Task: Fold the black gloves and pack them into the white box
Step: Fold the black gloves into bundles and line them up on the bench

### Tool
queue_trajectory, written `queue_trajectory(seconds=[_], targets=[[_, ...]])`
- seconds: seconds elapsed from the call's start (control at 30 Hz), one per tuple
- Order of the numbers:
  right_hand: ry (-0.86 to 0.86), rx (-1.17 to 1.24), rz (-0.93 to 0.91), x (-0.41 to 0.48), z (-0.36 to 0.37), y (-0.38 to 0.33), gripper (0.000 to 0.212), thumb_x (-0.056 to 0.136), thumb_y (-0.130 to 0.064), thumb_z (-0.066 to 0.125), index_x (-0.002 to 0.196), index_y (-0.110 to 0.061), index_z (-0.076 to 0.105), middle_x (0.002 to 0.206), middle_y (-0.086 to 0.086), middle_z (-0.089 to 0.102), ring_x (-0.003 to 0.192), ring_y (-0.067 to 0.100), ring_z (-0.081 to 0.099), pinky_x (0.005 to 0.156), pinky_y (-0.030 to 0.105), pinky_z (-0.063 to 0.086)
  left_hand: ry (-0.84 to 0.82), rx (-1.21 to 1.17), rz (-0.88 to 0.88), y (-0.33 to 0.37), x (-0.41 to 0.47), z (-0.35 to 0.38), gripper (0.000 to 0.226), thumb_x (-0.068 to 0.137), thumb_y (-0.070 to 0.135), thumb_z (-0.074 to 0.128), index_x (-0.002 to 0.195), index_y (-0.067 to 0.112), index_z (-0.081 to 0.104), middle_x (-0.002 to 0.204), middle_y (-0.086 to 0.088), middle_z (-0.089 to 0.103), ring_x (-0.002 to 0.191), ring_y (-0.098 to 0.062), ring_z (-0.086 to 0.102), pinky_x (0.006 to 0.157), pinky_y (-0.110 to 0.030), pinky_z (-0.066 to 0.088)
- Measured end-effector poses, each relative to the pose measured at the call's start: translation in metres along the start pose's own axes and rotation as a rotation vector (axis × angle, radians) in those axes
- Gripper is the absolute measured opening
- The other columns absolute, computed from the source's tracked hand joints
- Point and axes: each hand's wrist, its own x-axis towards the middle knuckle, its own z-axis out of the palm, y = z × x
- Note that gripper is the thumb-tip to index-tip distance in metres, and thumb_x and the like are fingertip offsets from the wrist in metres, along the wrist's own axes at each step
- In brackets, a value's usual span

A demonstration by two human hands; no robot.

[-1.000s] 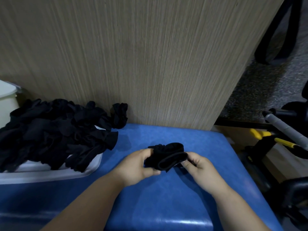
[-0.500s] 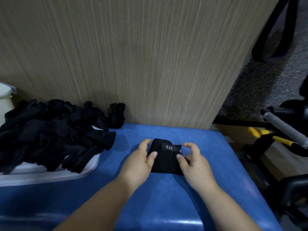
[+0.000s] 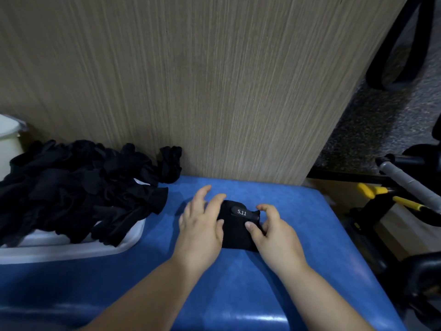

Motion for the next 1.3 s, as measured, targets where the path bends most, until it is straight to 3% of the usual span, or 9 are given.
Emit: queue_trajectory(seconds=[0.13, 0.27, 0.4, 0.63, 0.77, 0.87, 0.97, 1.07, 1.3], targets=[[0.077, -0.085, -0.166, -0.001, 0.000, 0.002, 0.051, 0.089, -0.030, 0.061, 0.137, -0.028, 0.043, 0.122, -0.005, 0.052, 0.121, 0.017, 0.040, 0.100, 0.031, 0.037, -0.207, 0.125, 0.153, 0.003, -0.004, 0.001, 0.045, 0.101, 0.037, 0.032, 0.146, 0.041, 0.029, 0.156, 0.023, 0.014, 0.143, -0.001, 0.005, 0.115, -0.028, 0.003], [-0.105, -0.167, -0.332, 0.004, 0.007, 0.009, 0.048, 0.098, -0.020, 0.044, 0.144, -0.030, 0.039, 0.155, -0.008, 0.029, 0.144, 0.013, 0.024, 0.117, 0.029, 0.019, -0.407, 0.282, 0.100, 0.000, -0.006, 0.005, 0.053, 0.102, 0.047, 0.020, 0.152, 0.036, 0.005, 0.159, 0.019, -0.001, 0.147, -0.006, -0.006, 0.120, -0.037, -0.001], [-0.227, -0.233, -0.280, 0.003, 0.006, 0.011, 0.045, 0.103, -0.027, 0.031, 0.148, -0.031, 0.031, 0.153, -0.015, 0.030, 0.144, 0.007, 0.019, 0.117, 0.026, 0.016, -0.482, 0.291, 0.063, -0.001, -0.007, 0.003, 0.056, 0.100, 0.050, 0.019, 0.151, 0.038, -0.004, 0.158, 0.021, -0.010, 0.146, -0.006, -0.009, 0.119, -0.040, -0.007], [-0.103, -0.308, -0.178, -0.007, 0.000, -0.001, 0.042, 0.100, -0.040, 0.034, 0.138, -0.032, 0.047, 0.130, -0.011, 0.052, 0.124, 0.015, 0.038, 0.102, 0.029, 0.032, -0.393, 0.323, -0.140, -0.012, -0.010, -0.001, 0.058, 0.098, 0.056, 0.017, 0.151, 0.040, -0.001, 0.160, 0.012, -0.008, 0.147, -0.014, -0.011, 0.119, -0.043, -0.006], [-0.016, -0.252, -0.101, -0.013, -0.010, 0.001, 0.040, 0.089, -0.057, 0.049, 0.110, -0.029, 0.068, 0.103, -0.010, 0.066, 0.109, 0.013, 0.049, 0.088, 0.017, 0.036, -0.165, 0.353, -0.141, -0.005, -0.016, -0.014, 0.047, 0.097, 0.052, 0.033, 0.140, 0.033, 0.032, 0.146, 0.009, 0.031, 0.136, -0.016, 0.022, 0.111, -0.034, 0.019], [0.070, -0.221, -0.109, -0.018, -0.015, 0.007, 0.034, 0.083, -0.061, 0.056, 0.085, -0.027, 0.063, 0.087, -0.011, 0.061, 0.098, 0.014, 0.050, 0.078, 0.018, 0.034, -0.140, 0.199, -0.117, 0.007, -0.021, -0.014, 0.037, 0.093, 0.052, 0.041, 0.126, 0.035, 0.041, 0.124, 0.015, 0.048, 0.121, -0.011, 0.035, 0.102, -0.030, 0.028], [0.095, -0.069, -0.215, -0.023, -0.018, 0.016, 0.031, 0.084, -0.047, 0.061, 0.109, -0.028, 0.061, 0.116, -0.011, 0.054, 0.112, 0.014, 0.045, 0.091, 0.021, 0.035, -0.207, 0.123, -0.076, 0.017, -0.026, -0.005, 0.039, 0.095, 0.051, 0.039, 0.133, 0.038, 0.039, 0.131, 0.018, 0.045, 0.126, -0.009, 0.033, 0.106, -0.029, 0.026], [-0.077, -0.045, -0.331, -0.024, -0.021, 0.022, 0.047, 0.088, -0.050, 0.044, 0.131, -0.032, 0.055, 0.147, -0.013, 0.038, 0.135, 0.011, 0.033, 0.109, 0.021, 0.024, -0.256, 0.169, -0.047, 0.019, -0.025, 0.005, 0.044, 0.098, 0.050, 0.032, 0.141, 0.039, 0.033, 0.141, 0.019, 0.040, 0.132, -0.008, 0.028, 0.109, -0.030, 0.022], [-0.306, -0.292, -0.196, -0.012, -0.030, 0.036, 0.058, 0.099, -0.053, 0.030, 0.152, -0.033, 0.018, 0.160, -0.016, 0.006, 0.147, 0.006, 0.000, 0.118, 0.029, 0.013, -0.342, 0.196, 0.035, 0.031, -0.005, 0.024, 0.047, 0.103, 0.040, 0.026, 0.149, 0.040, 0.017, 0.158, 0.021, 0.003, 0.146, -0.005, -0.002, 0.117, -0.033, 0.004]])
